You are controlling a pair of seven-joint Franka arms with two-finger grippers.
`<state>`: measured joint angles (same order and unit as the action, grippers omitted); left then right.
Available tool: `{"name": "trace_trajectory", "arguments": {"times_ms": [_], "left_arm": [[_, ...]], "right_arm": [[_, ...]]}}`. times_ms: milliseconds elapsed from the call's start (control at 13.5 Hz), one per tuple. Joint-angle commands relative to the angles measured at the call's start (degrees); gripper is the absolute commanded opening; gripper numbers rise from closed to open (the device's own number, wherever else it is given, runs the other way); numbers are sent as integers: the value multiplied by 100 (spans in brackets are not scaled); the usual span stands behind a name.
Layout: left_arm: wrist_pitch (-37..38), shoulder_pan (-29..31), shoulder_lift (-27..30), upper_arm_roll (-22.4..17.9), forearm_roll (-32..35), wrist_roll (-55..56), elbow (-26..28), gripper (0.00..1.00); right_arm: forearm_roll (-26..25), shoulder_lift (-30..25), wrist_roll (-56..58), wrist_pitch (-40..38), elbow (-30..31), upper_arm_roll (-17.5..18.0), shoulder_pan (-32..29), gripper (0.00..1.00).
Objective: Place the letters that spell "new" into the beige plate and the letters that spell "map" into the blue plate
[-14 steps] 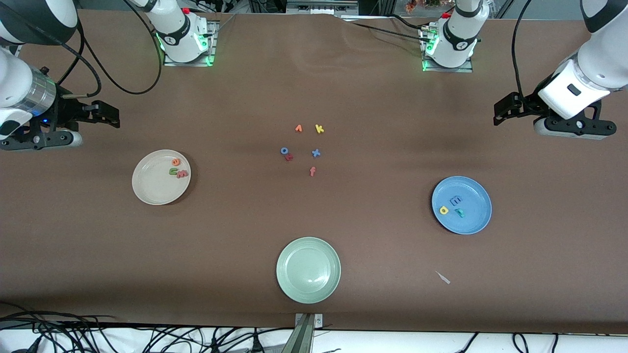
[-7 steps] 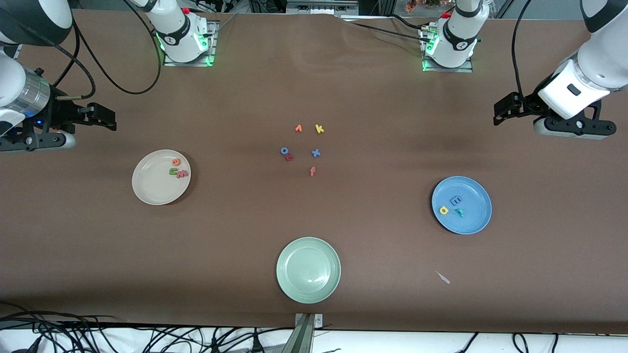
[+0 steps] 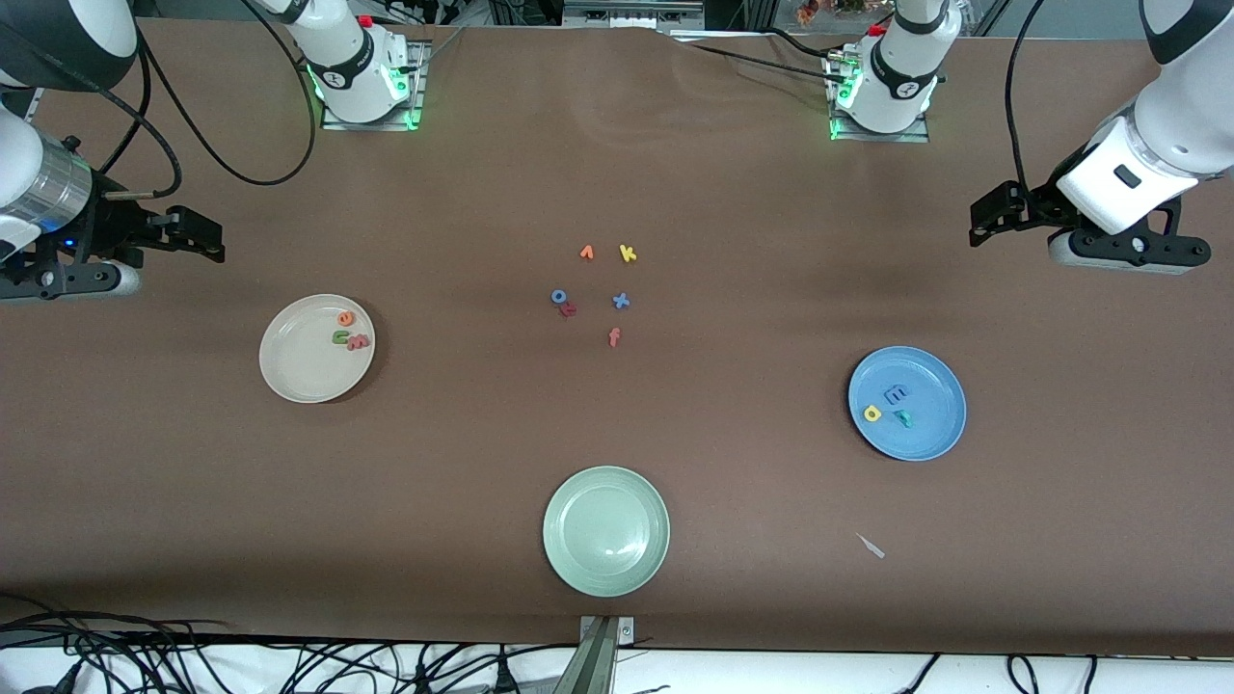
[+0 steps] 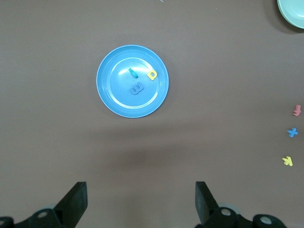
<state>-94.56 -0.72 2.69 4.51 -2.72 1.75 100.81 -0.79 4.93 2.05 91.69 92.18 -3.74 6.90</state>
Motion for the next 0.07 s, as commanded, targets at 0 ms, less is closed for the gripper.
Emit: {"name": "trace_trajectory", "arguments": {"times_ms": [0], "left_arm": [[96, -8, 47, -12, -106, -52, -53, 100]], "right_arm": [[175, 17, -56, 69, -7, 22, -66, 100]]}}
